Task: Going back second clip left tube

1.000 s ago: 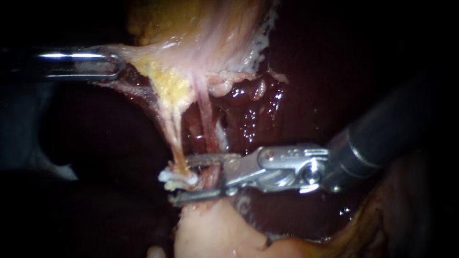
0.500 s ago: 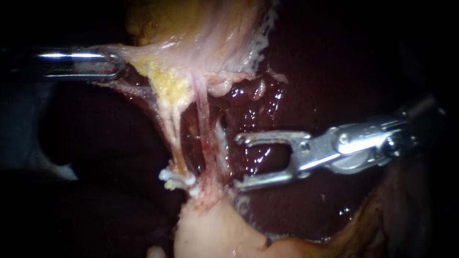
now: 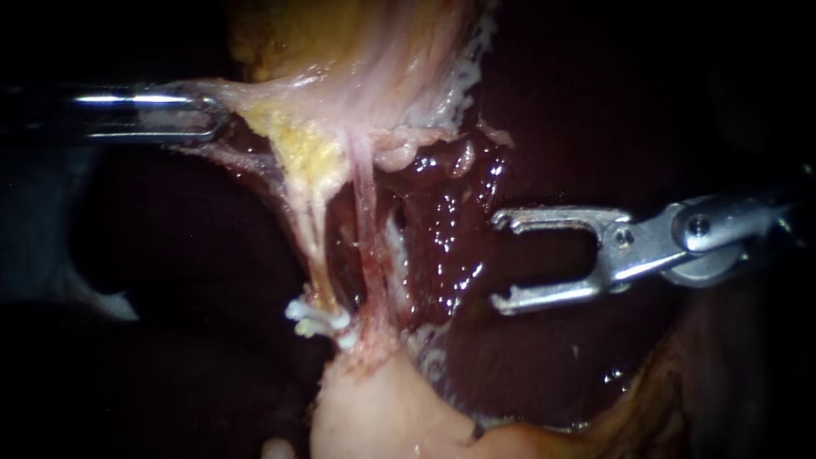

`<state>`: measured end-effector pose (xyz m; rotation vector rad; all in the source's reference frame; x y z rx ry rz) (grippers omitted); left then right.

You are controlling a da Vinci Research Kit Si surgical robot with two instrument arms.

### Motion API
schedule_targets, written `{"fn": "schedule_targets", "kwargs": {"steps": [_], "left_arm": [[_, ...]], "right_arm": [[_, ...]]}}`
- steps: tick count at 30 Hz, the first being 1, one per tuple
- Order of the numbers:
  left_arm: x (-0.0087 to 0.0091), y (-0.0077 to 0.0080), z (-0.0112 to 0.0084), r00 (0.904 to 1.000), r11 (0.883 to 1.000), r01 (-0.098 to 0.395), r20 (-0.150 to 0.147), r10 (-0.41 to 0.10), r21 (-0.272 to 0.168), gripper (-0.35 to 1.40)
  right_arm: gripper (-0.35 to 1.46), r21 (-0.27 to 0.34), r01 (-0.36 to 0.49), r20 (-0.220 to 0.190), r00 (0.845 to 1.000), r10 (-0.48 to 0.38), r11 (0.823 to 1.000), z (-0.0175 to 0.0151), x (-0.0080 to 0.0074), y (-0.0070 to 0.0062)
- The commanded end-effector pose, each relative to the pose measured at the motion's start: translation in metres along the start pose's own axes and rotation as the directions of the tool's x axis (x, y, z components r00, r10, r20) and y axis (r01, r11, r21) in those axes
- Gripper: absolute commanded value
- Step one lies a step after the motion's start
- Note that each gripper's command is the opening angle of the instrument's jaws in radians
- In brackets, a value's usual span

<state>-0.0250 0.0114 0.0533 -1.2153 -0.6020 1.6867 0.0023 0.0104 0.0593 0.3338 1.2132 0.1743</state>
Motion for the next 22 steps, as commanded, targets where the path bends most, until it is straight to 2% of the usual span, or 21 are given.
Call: {"fn": "schedule_targets", "kwargs": {"steps": [1,5,11,22], "left_arm": [[-0.0001,-0.0001,0.0003,1.0,1.0,-0.001,-0.001,0.001,0.003,-0.35],[-0.0006,-0.0004,0.0018,0.9999,1.0,-0.004,-0.011,0.004,0.013,-0.35],[-0.0017,-0.0009,0.0037,0.9999,1.0,-0.012,-0.003,0.012,0.013,-0.35],[-0.0017,-0.001,0.0038,0.9999,1.0,-0.012,-0.002,0.012,0.011,-0.35]], "right_arm": [[0.5,0.0,-0.001,0.0,1.0,0.001,1.0,0.0,0.0,0.0],[0.5,0.0,-0.001,0.0,1.0,0.001,1.0,0.0,0.0,-0.0001],[0.5,0.0,-0.001,0.0,1.0,0.001,1.0,-0.0001,0.0,-0.0001],[0.5,0.001,-0.001,0.0,1.0,0.001,1.0,-0.0001,0.0001,-0.0003]]}}
